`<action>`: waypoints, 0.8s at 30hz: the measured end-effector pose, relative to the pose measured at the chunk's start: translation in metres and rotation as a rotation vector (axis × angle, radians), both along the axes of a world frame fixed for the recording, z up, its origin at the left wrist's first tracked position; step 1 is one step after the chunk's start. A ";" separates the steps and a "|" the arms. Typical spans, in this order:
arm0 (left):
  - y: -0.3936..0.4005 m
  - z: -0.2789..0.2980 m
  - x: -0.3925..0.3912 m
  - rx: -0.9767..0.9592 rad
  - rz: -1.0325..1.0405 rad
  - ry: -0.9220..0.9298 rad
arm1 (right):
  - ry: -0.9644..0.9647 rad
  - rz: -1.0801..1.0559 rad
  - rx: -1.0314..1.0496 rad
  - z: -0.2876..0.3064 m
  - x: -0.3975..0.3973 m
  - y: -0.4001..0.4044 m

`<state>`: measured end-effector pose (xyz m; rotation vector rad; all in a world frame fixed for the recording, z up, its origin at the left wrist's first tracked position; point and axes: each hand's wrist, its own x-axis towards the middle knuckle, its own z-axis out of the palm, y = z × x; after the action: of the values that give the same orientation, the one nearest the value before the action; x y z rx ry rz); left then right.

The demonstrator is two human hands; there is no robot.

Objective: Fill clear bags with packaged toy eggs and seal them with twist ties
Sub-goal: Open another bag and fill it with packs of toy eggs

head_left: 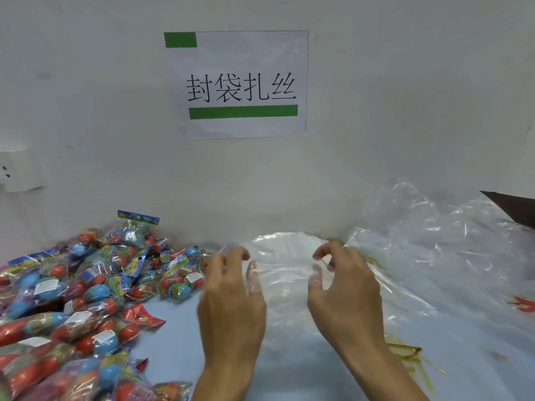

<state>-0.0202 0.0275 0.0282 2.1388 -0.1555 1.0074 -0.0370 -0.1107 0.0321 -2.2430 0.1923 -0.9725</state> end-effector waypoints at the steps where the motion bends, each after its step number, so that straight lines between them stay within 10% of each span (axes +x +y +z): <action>1: -0.005 0.000 -0.001 -0.043 -0.071 -0.001 | -0.006 0.048 0.025 -0.001 0.000 0.003; 7: -0.013 -0.010 0.002 -0.142 -0.366 0.228 | 0.212 0.087 0.089 -0.010 0.002 0.010; 13: -0.004 -0.004 -0.002 0.035 0.002 0.075 | 0.060 -0.213 0.077 -0.001 -0.001 -0.012; 20: -0.017 -0.011 0.000 -0.198 -0.272 0.257 | 0.123 0.166 0.122 -0.011 0.002 0.012; 24: -0.005 -0.009 0.004 -0.150 -0.063 0.295 | 0.169 -0.077 0.059 -0.010 0.003 0.002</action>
<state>-0.0163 0.0225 0.0187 2.1021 -0.0037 0.6368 -0.0340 -0.1083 0.0221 -2.2776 0.3796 -0.8055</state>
